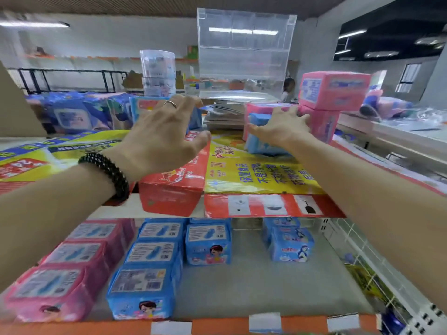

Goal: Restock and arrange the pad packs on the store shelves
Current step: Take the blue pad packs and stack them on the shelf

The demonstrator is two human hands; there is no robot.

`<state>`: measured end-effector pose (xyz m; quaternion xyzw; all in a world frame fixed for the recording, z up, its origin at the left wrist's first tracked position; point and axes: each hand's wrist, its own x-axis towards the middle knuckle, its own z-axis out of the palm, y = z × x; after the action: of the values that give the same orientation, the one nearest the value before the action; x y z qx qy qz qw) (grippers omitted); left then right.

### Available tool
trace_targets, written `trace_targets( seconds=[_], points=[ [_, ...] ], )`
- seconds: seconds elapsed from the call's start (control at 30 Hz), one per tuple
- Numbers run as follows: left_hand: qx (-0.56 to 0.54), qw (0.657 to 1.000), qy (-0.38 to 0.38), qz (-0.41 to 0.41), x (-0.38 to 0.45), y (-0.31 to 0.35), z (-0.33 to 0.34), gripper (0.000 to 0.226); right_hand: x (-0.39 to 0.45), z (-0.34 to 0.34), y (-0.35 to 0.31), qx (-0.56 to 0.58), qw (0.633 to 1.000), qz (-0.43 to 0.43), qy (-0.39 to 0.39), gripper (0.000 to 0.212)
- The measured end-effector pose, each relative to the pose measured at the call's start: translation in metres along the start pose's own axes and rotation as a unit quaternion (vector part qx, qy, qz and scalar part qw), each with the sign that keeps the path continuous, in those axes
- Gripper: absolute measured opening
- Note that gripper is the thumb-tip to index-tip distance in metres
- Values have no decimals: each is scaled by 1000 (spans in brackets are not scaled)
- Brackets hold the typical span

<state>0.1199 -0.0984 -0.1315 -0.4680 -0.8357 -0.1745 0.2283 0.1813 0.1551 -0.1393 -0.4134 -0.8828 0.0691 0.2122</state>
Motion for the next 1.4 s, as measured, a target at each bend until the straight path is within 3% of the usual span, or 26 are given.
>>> trace_targets(
  seconds=[0.13,0.27,0.4,0.53,0.63,0.7,0.77,0.83,0.9,1.0,1.07,1.2,1.33,1.4],
  points=[
    [2,1000,-6,-11,1,1,6,64,-2,4,2,19,999,-20,31,84],
    [-7,1000,-7,-17,-2,-3,8,63,-8,1,2,47,997,-40,51,78],
    [-105,992,-21,-61,0,-14,6,57,-15,-13,-4,103,988,-96,55,80],
    [-197,974,-58,-98,8,-25,5,45,-29,-34,-13,245,948,-201,22,81],
    [-319,933,-127,-110,11,-32,5,31,-47,-47,-14,398,872,-268,-92,74],
    [-405,892,-161,-121,10,-34,5,24,-54,-49,-13,501,785,-318,-177,56],
    [-490,842,-183,-128,7,-32,3,39,-60,-50,-18,597,688,-337,-239,50],
    [-561,793,-195,-135,6,-29,1,54,-67,-50,-27,650,614,-341,-291,57],
    [-627,742,-186,-149,5,-23,-4,57,-72,-49,-33,677,564,-344,-324,66],
    [-711,665,-163,-160,3,-20,-10,59,-73,-47,-36,716,513,-331,-337,53],
    [-718,661,-154,-152,1,-23,-12,59,-70,-45,-36,729,518,-314,-319,56],
    [-693,695,-138,-132,-1,-35,-18,43,-67,-40,-33,717,557,-304,-291,48],
    [-664,723,-144,-124,-4,-42,-22,43,-61,-35,-24,677,629,-265,-275,60],
    [-655,732,-143,-121,-7,-41,-23,41,-64,-34,-24,662,657,-249,-261,55]
  ],
)
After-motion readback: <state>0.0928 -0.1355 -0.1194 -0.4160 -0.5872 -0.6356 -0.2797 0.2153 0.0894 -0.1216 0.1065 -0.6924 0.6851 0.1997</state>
